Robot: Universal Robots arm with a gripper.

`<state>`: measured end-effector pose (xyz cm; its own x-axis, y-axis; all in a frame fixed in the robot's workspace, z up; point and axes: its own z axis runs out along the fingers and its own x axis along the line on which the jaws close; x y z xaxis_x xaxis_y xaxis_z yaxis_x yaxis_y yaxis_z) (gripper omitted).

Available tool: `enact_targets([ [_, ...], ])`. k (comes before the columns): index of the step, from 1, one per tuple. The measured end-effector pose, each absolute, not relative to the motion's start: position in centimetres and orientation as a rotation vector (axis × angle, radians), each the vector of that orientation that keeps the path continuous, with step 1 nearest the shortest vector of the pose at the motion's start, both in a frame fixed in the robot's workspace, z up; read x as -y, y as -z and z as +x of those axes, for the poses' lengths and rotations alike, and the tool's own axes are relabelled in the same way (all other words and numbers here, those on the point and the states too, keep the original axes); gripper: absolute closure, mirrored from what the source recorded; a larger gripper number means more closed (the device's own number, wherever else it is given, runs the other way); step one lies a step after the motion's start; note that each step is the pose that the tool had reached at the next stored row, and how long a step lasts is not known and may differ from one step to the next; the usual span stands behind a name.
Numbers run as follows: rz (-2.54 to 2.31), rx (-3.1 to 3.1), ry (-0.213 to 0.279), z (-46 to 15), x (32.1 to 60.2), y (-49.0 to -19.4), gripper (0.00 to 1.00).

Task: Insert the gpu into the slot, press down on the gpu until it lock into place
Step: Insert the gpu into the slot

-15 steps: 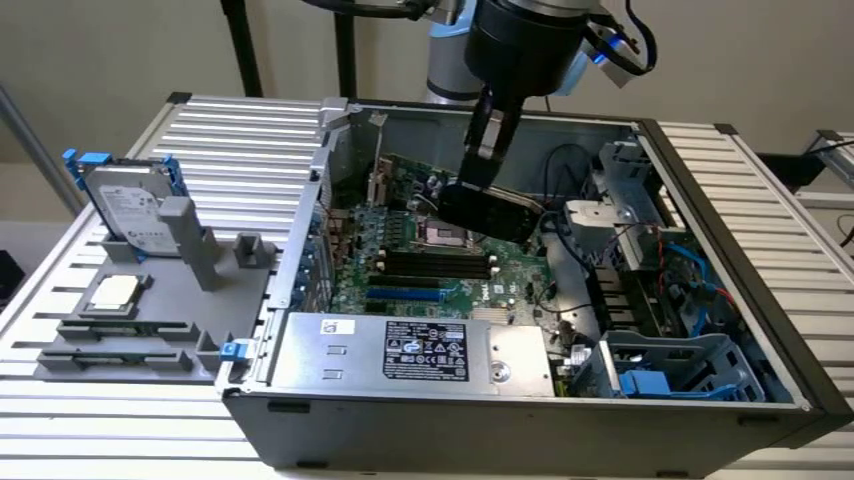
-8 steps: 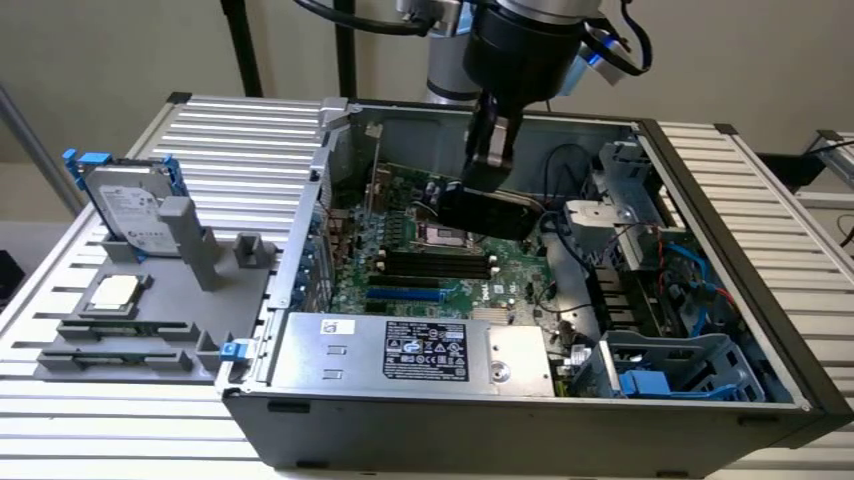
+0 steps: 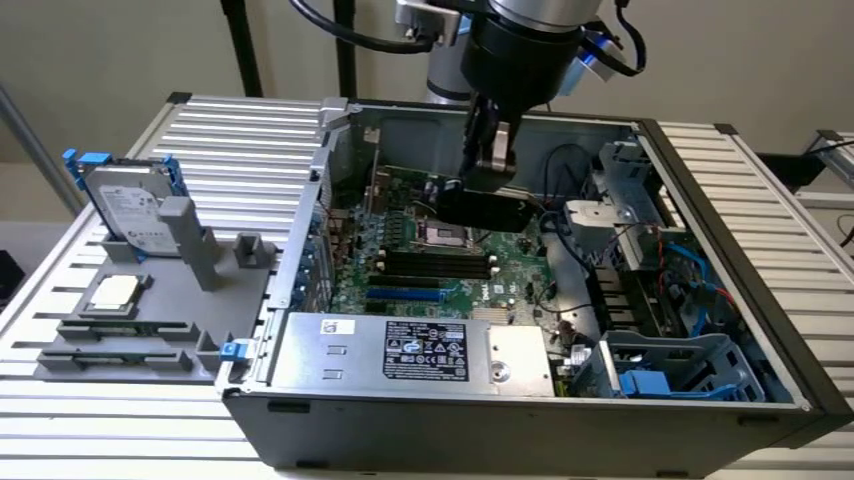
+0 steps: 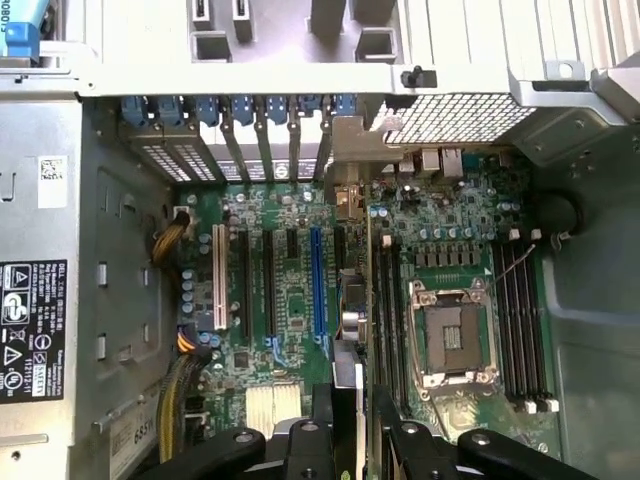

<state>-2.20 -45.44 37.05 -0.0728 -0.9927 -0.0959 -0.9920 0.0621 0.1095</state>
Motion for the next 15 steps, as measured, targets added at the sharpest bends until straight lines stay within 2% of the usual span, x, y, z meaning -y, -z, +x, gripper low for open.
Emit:
enact_targets([
  [15, 2.191, 2.326, 0.146, -5.8, 46.0, -35.6, 0.74],
])
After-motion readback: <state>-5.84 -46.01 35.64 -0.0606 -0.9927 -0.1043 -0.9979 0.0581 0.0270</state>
